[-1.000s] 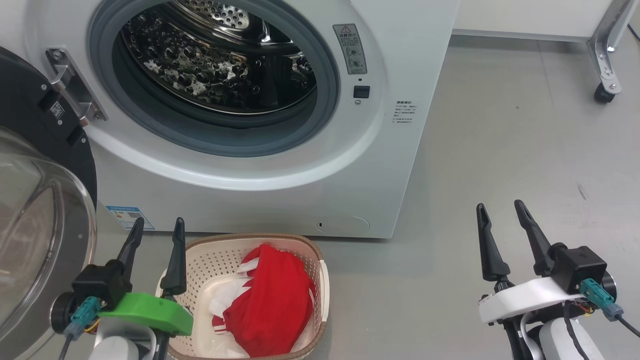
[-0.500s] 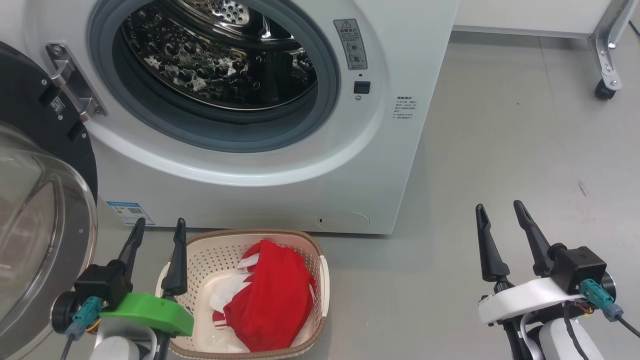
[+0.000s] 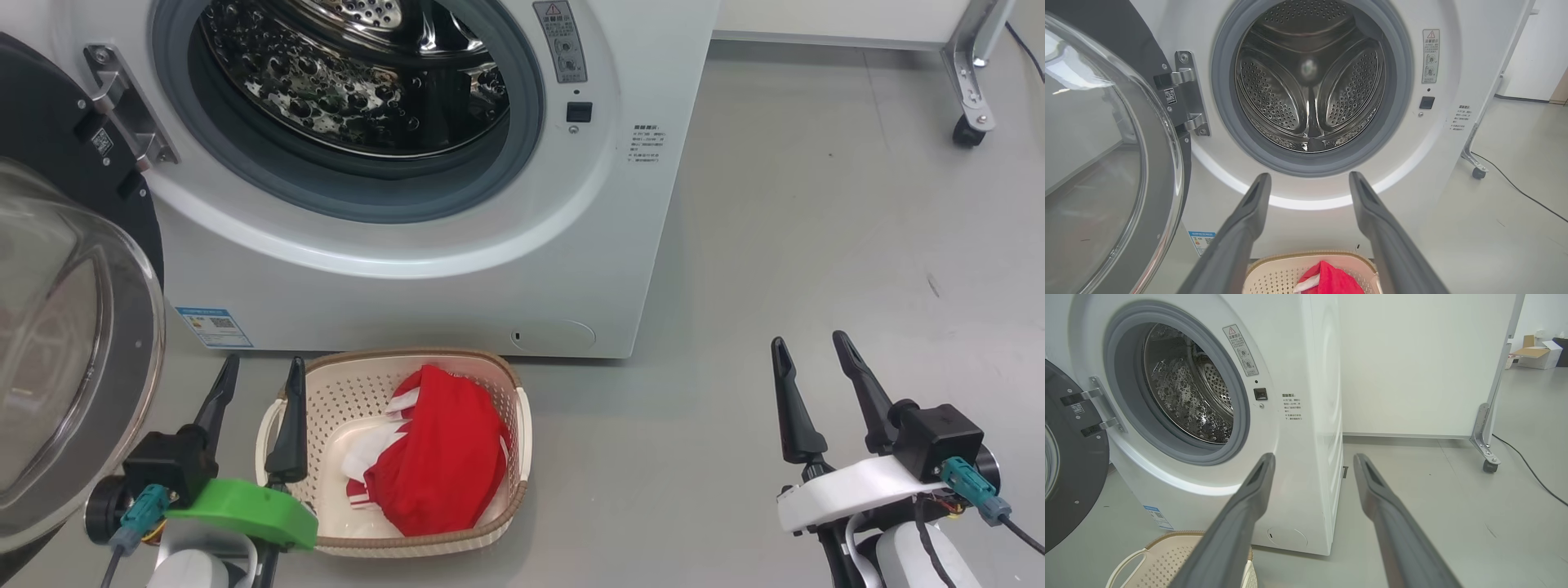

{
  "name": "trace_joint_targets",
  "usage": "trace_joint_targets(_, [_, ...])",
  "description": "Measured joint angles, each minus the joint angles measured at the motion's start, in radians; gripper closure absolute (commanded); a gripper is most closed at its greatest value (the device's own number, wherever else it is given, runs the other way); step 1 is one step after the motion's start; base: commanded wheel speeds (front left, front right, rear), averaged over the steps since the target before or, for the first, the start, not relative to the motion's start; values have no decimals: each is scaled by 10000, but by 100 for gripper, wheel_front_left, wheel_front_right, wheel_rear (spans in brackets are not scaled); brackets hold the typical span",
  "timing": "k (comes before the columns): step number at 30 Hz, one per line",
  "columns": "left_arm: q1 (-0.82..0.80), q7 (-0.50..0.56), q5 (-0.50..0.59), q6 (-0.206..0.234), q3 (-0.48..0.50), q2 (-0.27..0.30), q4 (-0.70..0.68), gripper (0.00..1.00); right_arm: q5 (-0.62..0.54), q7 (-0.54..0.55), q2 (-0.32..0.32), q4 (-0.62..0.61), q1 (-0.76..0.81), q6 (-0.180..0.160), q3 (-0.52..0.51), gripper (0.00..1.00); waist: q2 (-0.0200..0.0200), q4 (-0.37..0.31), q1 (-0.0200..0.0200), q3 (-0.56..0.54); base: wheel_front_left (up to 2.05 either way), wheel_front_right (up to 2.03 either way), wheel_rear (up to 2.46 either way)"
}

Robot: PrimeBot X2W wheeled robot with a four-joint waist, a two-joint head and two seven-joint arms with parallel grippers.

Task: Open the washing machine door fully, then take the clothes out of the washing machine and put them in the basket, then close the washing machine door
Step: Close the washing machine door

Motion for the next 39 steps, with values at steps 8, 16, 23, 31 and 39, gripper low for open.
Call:
trace_joint_targets(8, [2,2,125,-2,-52,-2,25,0,0,0,13,61,0,69,6,0,0,-46,0,-104,-134,134,0])
trace_joint_targets(16, [15,2,186,-2,-33,-6,36,0,0,0,19,79,0,69,46,0,0,-66,0,-149,-113,113,0])
trace_joint_targets(23, [20,0,192,-2,-31,-6,36,0,0,0,25,79,2,71,44,0,0,-70,0,-132,-82,82,0])
trace_joint_targets(31, [23,0,337,-2,-27,-6,33,0,0,0,33,79,2,69,36,0,0,-47,0,-87,-52,52,0])
trace_joint_targets(39, [23,0,337,-2,-6,-6,25,0,0,0,44,73,2,69,-12,0,0,-18,0,-37,-22,22,0])
